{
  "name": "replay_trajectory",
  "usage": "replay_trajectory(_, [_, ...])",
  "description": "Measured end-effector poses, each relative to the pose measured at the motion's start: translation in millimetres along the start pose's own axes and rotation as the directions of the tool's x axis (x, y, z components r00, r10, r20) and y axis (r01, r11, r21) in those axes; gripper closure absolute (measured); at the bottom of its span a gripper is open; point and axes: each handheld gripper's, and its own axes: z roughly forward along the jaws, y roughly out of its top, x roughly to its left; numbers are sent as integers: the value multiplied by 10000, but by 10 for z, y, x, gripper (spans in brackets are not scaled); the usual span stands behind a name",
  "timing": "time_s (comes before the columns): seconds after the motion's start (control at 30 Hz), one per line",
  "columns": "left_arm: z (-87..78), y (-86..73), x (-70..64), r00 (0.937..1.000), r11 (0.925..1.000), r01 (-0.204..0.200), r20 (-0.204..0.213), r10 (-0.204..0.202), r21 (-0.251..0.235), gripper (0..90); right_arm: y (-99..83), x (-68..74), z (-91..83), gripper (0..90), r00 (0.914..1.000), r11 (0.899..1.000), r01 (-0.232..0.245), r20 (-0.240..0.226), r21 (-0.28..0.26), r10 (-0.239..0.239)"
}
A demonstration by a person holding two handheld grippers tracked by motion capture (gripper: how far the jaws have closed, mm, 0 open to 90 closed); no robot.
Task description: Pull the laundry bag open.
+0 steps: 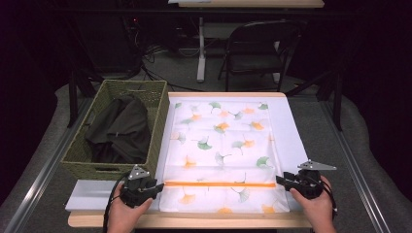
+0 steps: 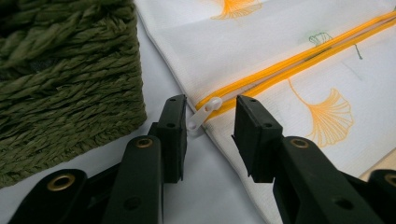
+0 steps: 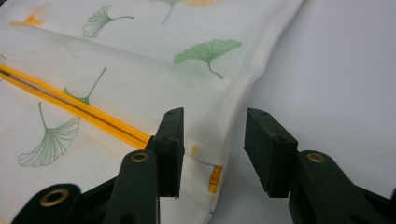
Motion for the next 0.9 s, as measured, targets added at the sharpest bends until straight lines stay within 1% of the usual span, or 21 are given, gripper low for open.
replay_trajectory(0.03, [-1, 0, -2, 10000, 10000, 10, -47, -11, -52, 628, 13, 21, -13, 572, 9999, 9998, 137, -28, -121, -137])
replay_trajectory(0.1, [-17, 4, -2, 10000, 9999, 19, -6, -19, -150, 615, 29, 55, -24, 566, 9994, 9992, 340, -69, -207, -342])
replay_trajectory(0.13, [-26, 6, -2, 10000, 9999, -7, 21, 7, -151, 613, 37, 79, -32, 562, 9989, 9988, 468, -47, -157, -469])
replay_trajectory(0.27, [-52, 11, -8, 10000, 9997, -88, -36, 88, -231, 609, 49, 132, -41, 552, 9980, 9979, 629, -65, -170, -630])
replay_trajectory(0.3, [-63, 11, -17, 10000, 9995, -64, -55, 62, -324, 609, 59, 159, -45, 530, 9971, 9969, 756, -106, -236, -758])
replay_trajectory(0.37, [-78, 14, -19, 10000, 9994, -85, 32, 86, -335, 607, 69, 209, -55, 539, 9966, 9965, 775, -237, -325, -783])
replay_trajectory(0.43, [-86, 15, -23, 9999, 9992, -143, 2, 143, -384, 602, 76, 244, -54, 546, 9950, 9950, 928, -331, -363, -940])
replay_trajectory(0.53, [-101, 15, -32, 9999, 9991, -103, 72, 106, -416, 594, 83, 298, -30, 555, 9920, 9930, 1136, -509, -312, -1151])
replay_trajectory(0.63, [-118, 17, -32, 9996, 9985, -265, 75, 269, -473, 586, 90, 345, 6, 561, 9877, 9894, 1411, -632, -335, -1430])
replay_trajectory(0.7, [-131, 16, -38, 9996, 9983, -277, 37, 279, -520, 585, 94, 381, 20, 563, 9845, 9868, 1578, -716, -368, -1601])
replay_trajectory(0.77, [-144, 19, -40, 9994, 9977, -356, 32, 359, -569, 585, 98, 420, 37, 565, 9792, 9816, 1845, -763, -497, -1879])
replay_trajectory(0.8, [-149, 20, -45, 9994, 9977, -330, 35, 333, -599, 585, 102, 436, 42, 569, 9763, 9780, 2012, -700, -549, -2047])
replay_trajectory(0.83, [-149, 20, -45, 9994, 9977, -330, 35, 333, -599, 585, 102, 436, 42, 569, 9763, 9780, 2012, -700, -549, -2047])
replay_trajectory(0.87, [-166, 25, -44, 9993, 9980, -339, 167, 348, -533, 586, 112, 473, 60, 576, 9727, 9748, 2141, -775, -626, -2186])
replay_trajectory(0.9, [-169, 25, -45, 9992, 9978, -363, 144, 372, -556, 586, 115, 490, 69, 579, 9724, 9753, 2127, -854, -588, -2172])
